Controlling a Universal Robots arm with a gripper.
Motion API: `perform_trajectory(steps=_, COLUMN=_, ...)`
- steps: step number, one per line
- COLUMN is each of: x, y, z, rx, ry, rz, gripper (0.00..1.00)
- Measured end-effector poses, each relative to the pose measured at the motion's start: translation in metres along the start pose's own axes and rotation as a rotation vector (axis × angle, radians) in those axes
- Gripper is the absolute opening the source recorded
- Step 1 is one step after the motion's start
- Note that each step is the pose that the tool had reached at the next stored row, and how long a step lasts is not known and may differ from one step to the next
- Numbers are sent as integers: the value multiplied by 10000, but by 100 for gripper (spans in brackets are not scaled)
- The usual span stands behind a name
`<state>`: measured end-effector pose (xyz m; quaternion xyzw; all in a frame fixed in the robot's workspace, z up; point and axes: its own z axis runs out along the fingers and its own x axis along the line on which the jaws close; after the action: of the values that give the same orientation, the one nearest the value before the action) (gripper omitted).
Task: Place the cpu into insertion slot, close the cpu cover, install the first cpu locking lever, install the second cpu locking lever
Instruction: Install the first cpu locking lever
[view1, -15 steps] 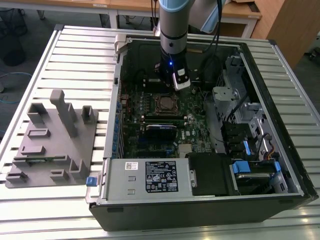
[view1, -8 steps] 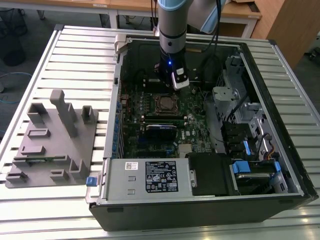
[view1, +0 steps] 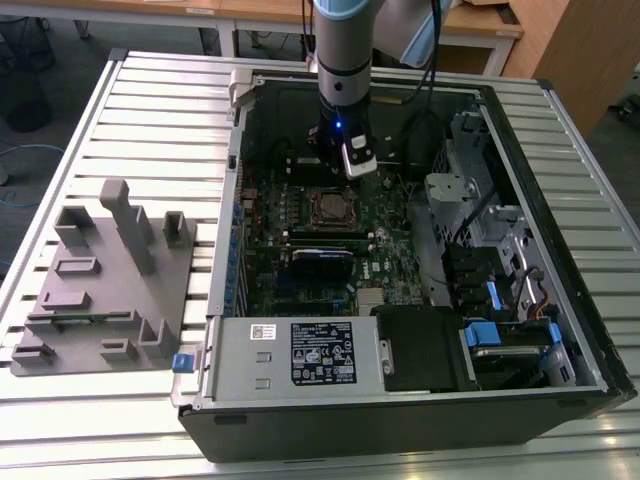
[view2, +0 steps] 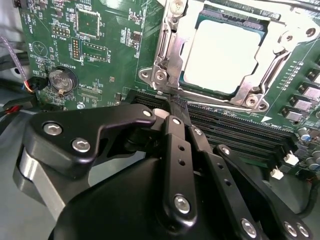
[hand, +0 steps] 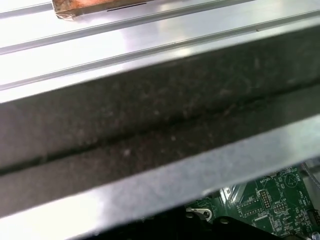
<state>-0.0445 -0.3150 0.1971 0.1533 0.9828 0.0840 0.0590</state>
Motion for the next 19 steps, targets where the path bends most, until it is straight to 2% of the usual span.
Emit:
perform_trajectory(steps=5, x=2, y=4, z=3, rx=40, ry=-46, rz=94, gripper=10)
perform_trajectory(steps=8, x=2, y=3, z=6, rx=129, ry=-111, rz=118, gripper=10)
perform_trajectory(steps=12, x=2, y=2, z=9, rx=190, ry=-169, rz=141, gripper=10)
perform_trajectory(steps=19, x=5, y=5, z=3, rx=192, ry=-182, rz=177, gripper=10)
